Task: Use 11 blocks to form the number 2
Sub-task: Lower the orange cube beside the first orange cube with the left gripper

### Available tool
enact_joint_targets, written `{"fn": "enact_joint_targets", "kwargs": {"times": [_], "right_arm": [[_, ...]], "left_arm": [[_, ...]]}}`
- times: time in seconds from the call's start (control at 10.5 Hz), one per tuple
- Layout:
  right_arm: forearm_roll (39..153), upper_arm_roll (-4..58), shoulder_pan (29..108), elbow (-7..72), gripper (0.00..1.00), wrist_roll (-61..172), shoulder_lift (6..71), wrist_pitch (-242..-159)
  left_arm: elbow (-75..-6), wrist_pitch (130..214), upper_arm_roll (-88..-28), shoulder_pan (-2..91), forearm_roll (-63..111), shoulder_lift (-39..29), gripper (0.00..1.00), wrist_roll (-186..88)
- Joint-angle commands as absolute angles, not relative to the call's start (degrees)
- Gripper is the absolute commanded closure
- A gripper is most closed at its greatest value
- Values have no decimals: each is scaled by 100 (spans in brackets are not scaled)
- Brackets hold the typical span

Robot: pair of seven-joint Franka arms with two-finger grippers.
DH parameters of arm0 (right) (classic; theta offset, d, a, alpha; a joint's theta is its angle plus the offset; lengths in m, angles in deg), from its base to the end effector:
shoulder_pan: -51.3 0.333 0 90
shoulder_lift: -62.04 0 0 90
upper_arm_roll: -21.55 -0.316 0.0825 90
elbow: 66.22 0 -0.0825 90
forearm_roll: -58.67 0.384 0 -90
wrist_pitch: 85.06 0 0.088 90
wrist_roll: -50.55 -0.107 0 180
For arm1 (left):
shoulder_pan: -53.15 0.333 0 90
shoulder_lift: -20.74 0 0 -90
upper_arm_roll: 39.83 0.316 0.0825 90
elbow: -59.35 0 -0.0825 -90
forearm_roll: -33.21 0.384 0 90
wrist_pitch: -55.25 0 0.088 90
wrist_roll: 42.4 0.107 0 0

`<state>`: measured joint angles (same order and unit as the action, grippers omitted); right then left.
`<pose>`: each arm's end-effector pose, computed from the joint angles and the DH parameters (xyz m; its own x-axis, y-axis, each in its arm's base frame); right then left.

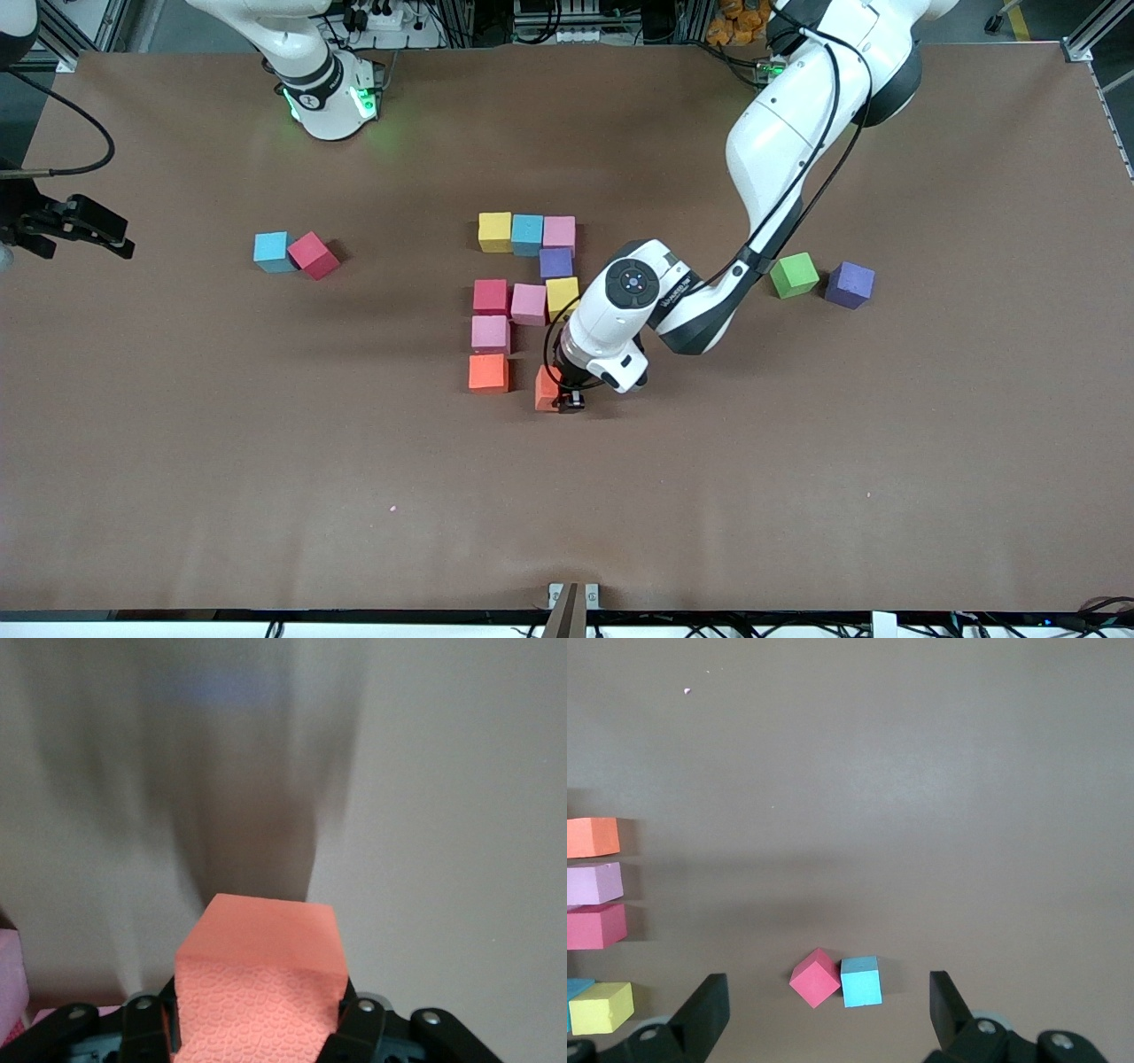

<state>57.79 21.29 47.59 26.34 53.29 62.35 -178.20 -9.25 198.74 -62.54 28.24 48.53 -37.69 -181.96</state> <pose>0.5563 -0.0351 0.6112 0.9998 -0.0115 0.0148 -0.0118 -0.9998 0.0161 0.6024 -0.5099 0.2209 -0.0527 0.9396 -0.3382 0.9845 0.1057 0.1402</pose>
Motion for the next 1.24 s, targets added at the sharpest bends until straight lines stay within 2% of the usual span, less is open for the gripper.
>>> {"fn": "enact_joint_targets", "kwargs": {"times": [0.0,0.76,1.14], "right_arm": [[5919,2111,4717,2475,0,5266,6160,-17664],[5849,2085,4743,2448,0,5257,6160,-17585],[5849,2085,4735,2475,0,5257,6107,-17699]], "left_arm": [[-648,20009,-6146,2635,4718,-4008,49,-18241],[-516,20194,-5944,2301,4709,-4228,49,-18495],[-534,19966,-5935,2248,4376,-4211,50,-18592]]}}
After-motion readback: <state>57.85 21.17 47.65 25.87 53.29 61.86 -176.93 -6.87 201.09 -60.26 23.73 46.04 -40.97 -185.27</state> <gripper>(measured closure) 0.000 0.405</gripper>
